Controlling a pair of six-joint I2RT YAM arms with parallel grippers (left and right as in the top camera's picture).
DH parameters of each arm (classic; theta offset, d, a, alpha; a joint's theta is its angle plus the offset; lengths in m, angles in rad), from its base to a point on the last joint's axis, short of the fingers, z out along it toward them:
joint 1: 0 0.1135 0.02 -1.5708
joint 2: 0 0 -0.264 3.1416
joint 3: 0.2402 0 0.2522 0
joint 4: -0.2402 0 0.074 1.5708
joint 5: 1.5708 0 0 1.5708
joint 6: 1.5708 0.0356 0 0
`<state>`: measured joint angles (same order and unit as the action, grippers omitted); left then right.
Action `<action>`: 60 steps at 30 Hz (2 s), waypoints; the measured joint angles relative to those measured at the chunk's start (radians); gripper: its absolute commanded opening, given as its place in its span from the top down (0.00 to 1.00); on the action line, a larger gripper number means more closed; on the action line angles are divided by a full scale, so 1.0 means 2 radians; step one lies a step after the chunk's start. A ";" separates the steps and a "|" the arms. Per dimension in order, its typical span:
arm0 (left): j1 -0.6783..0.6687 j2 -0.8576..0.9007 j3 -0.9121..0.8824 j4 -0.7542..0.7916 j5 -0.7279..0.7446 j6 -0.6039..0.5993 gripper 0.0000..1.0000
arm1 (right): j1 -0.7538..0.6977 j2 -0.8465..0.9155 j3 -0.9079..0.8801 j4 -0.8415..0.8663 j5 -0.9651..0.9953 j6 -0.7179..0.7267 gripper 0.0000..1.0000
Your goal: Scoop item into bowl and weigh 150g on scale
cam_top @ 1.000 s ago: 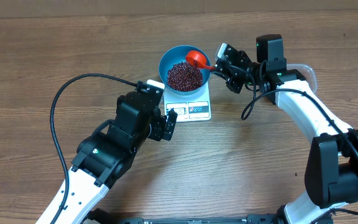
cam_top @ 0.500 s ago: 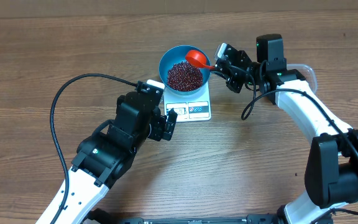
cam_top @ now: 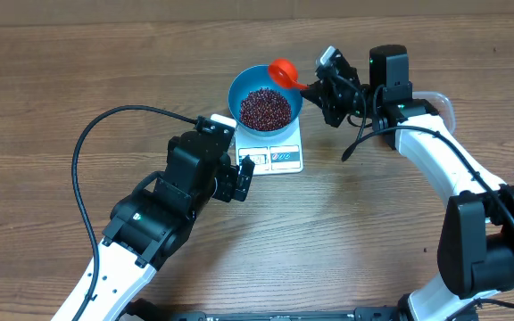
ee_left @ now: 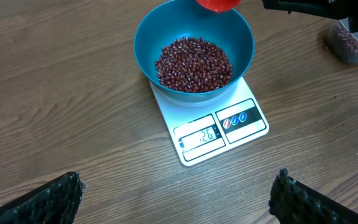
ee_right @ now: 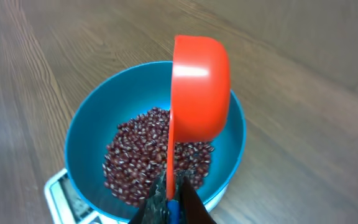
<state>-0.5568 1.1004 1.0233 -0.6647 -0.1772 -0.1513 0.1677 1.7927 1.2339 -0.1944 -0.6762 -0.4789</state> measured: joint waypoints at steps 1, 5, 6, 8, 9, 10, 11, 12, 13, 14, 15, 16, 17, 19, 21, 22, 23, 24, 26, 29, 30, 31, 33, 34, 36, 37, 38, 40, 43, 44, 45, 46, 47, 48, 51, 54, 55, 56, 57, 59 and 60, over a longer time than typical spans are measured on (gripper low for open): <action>0.000 0.000 0.000 0.000 0.000 0.000 0.01 | 0.000 0.000 0.000 0.000 0.000 0.014 0.96; 0.000 0.000 0.000 0.000 0.000 0.000 0.01 | -0.008 -0.001 0.000 -0.009 0.000 0.072 0.96; 0.000 0.000 0.000 0.000 0.000 0.000 0.00 | -0.012 -0.002 0.000 -0.018 0.000 0.087 0.96; 0.000 0.000 0.000 0.000 0.000 0.000 0.01 | -0.025 -0.008 0.000 -0.038 0.000 0.105 0.96; 0.000 0.000 0.000 0.000 0.000 0.000 0.01 | -0.033 -0.014 0.000 -0.049 0.000 0.113 0.96; 0.000 0.000 0.000 0.000 0.000 0.000 0.01 | -0.043 -0.023 0.000 -0.062 0.000 0.120 0.96; 0.000 0.000 0.000 0.000 0.000 0.000 0.01 | -0.053 -0.034 0.000 -0.080 0.000 0.124 0.96; 0.000 0.000 0.000 0.000 0.000 0.000 0.00 | -0.062 -0.043 0.000 -0.091 0.000 0.128 0.96; 0.000 0.000 0.000 0.000 0.000 0.000 0.00 | -0.075 -0.059 0.000 -0.108 0.000 0.132 0.96; 0.000 0.000 0.000 0.000 0.000 0.000 0.01 | -0.087 -0.073 0.000 -0.124 0.000 0.135 0.96; 0.000 0.000 0.000 0.000 0.000 0.000 0.01 | -0.099 -0.087 0.000 -0.139 0.001 0.136 0.96; 0.000 0.000 0.000 0.000 0.000 0.000 0.00 | -0.116 -0.108 0.000 -0.156 0.002 0.138 0.96; 0.000 0.000 0.000 0.000 0.000 0.000 0.01 | -0.129 -0.121 0.001 -0.168 0.008 0.140 0.96; 0.000 0.000 0.000 0.000 0.000 0.000 0.01 | -0.151 -0.145 0.001 -0.210 0.035 0.142 0.96; 0.000 0.000 0.000 0.000 0.000 0.000 0.01 | -0.170 -0.157 0.001 -0.233 0.077 0.143 0.96; 0.000 0.000 0.000 0.000 0.000 0.000 0.01 | -0.180 -0.160 0.001 -0.245 0.105 0.143 0.96; 0.000 0.000 0.000 0.000 0.000 0.000 0.01 | -0.187 -0.161 0.001 -0.254 0.130 0.144 0.96; 0.000 0.000 0.000 0.000 0.000 0.000 0.01 | -0.194 -0.160 0.001 -0.263 0.157 0.144 0.96; 0.000 0.000 0.000 0.000 0.000 0.000 0.01 | -0.201 -0.157 0.001 -0.274 0.201 0.145 0.96; 0.000 0.000 0.000 0.000 0.000 0.000 0.01 | -0.202 -0.153 0.001 -0.279 0.244 0.145 0.96; 0.000 0.000 0.000 0.000 0.000 0.000 0.01 | -0.202 -0.152 0.001 -0.280 0.254 0.145 0.96; 0.000 0.000 0.000 0.000 0.000 0.000 0.01 | -0.202 -0.151 0.001 -0.279 0.262 0.145 0.96; 0.000 0.000 0.000 0.000 0.000 0.000 0.00 | -0.202 -0.147 0.001 -0.279 0.275 0.145 0.96; 0.000 0.000 0.000 0.000 0.000 0.000 0.01 | -0.202 -0.144 0.001 -0.279 0.281 0.145 0.96; 0.000 0.000 0.000 0.000 0.000 0.000 0.00 | -0.202 -0.137 0.001 -0.280 0.296 0.144 0.96; 0.000 0.000 0.000 0.000 0.000 0.000 0.01 | -0.202 -0.133 0.001 -0.283 0.303 0.141 0.96; 0.000 0.000 0.000 0.000 0.000 0.000 0.01 | -0.202 -0.128 0.001 -0.289 0.308 0.137 0.96; 0.000 0.000 0.000 0.000 0.000 0.000 0.01 | -0.202 -0.119 0.001 -0.300 0.317 0.131 0.96; 0.000 0.000 0.000 0.000 0.000 0.000 0.01 | -0.202 -0.111 0.001 -0.309 0.325 0.125 0.96; 0.000 0.000 0.000 0.000 0.000 0.000 0.01 | -0.202 -0.111 0.001 -0.311 0.330 0.120 0.96; 0.000 0.000 0.000 0.000 0.000 0.000 0.00 | -0.202 -0.111 0.001 -0.312 0.333 0.118 0.96; 0.000 0.000 0.000 0.000 0.000 0.000 0.00 | -0.202 -0.111 0.001 -0.314 0.337 0.116 0.96; 0.000 0.000 0.000 0.000 0.000 0.000 0.00 | -0.202 -0.111 0.001 -0.317 0.341 0.114 0.96; 0.000 0.000 0.000 0.000 0.000 0.000 0.01 | -0.201 -0.111 0.001 -0.319 0.345 0.113 0.96; 0.000 0.000 0.000 0.000 0.000 0.000 0.01 | -0.197 -0.111 0.001 -0.320 0.363 0.109 0.96; 0.000 0.000 0.000 0.000 0.000 0.000 0.00 | -0.178 -0.111 0.001 -0.322 0.387 0.108 0.96; 0.000 0.000 0.000 0.000 0.000 0.000 0.01 | -0.166 -0.111 0.001 -0.322 0.399 0.108 0.96; 0.000 0.000 0.000 0.000 0.000 0.000 0.01 | -0.155 -0.111 0.001 -0.322 0.408 0.108 0.96; 0.000 0.000 0.000 0.000 0.000 0.000 0.00 | -0.142 -0.111 0.001 -0.322 0.421 0.107 0.96; 0.000 0.000 0.000 0.000 0.000 0.000 0.00 | -0.120 -0.111 0.001 -0.322 0.444 0.106 0.96; 0.000 0.000 0.000 0.000 0.000 0.000 0.01 | -0.110 -0.111 0.001 -0.322 0.455 0.106 0.96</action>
<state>-0.5568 1.1004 1.0233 -0.6647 -0.1772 -0.1513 -0.0525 1.5707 1.2358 -0.8387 0.2340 -0.2668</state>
